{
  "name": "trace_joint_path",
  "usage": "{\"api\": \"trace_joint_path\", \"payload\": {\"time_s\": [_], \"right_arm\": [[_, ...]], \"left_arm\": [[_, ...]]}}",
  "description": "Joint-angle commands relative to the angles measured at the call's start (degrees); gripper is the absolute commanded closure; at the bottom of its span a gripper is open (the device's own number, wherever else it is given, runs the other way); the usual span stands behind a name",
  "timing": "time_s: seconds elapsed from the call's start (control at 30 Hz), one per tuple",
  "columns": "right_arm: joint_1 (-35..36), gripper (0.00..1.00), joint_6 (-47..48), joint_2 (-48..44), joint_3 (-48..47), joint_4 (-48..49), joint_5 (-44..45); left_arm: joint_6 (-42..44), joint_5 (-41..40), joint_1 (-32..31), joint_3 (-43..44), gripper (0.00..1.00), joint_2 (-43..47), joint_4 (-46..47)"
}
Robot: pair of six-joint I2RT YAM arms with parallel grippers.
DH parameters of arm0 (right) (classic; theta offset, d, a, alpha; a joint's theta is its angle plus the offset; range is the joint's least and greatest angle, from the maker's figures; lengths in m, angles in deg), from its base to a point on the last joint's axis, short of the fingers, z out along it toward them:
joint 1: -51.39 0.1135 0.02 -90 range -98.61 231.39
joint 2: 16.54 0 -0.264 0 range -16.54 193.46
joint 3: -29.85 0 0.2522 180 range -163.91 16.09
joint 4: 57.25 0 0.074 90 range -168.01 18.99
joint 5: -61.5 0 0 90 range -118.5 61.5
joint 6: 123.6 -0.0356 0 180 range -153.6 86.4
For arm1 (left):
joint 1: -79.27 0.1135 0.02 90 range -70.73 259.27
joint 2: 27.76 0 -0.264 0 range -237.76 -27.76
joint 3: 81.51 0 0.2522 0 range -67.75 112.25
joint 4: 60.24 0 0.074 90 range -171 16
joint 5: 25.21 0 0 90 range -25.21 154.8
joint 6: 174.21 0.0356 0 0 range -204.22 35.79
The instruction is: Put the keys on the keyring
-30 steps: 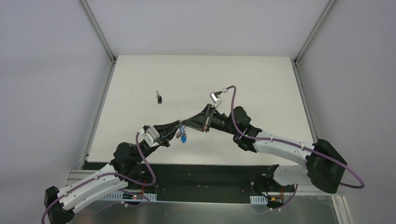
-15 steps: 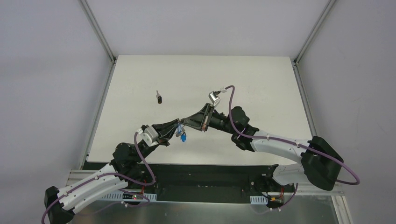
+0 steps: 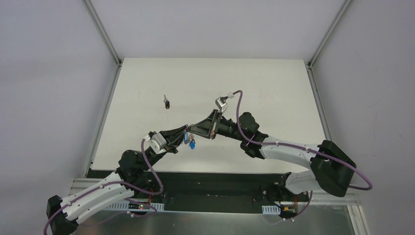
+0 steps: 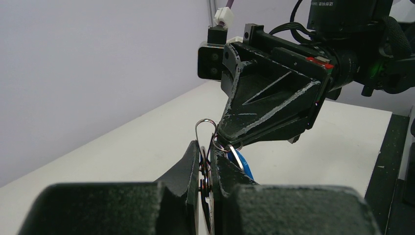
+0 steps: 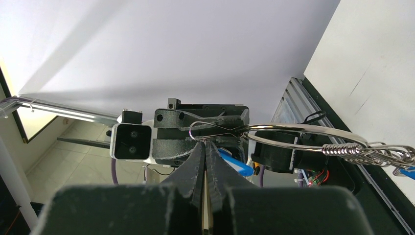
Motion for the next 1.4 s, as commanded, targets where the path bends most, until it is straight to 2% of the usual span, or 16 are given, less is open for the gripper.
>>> {"api": "trace_joint_path", "payload": {"time_s": [0.0,0.57,1.37], "right_arm": [[0.06,1.00,0.74,-1.35,0.14,3.60,1.80],[0.18,1.00,0.60,-2.31,1.77,3.55,1.92],[0.43,1.00,-5.92,3.71,1.32,8.40,-0.27]], "left_arm": [[0.09,2.30,-0.80,-0.15,1.00,0.98,3.70],[-0.13,3.46,-0.81,-0.30,1.00,2.37,3.43],[0.07,4.15,-1.07,-0.95,1.00,3.12,4.84]]}}
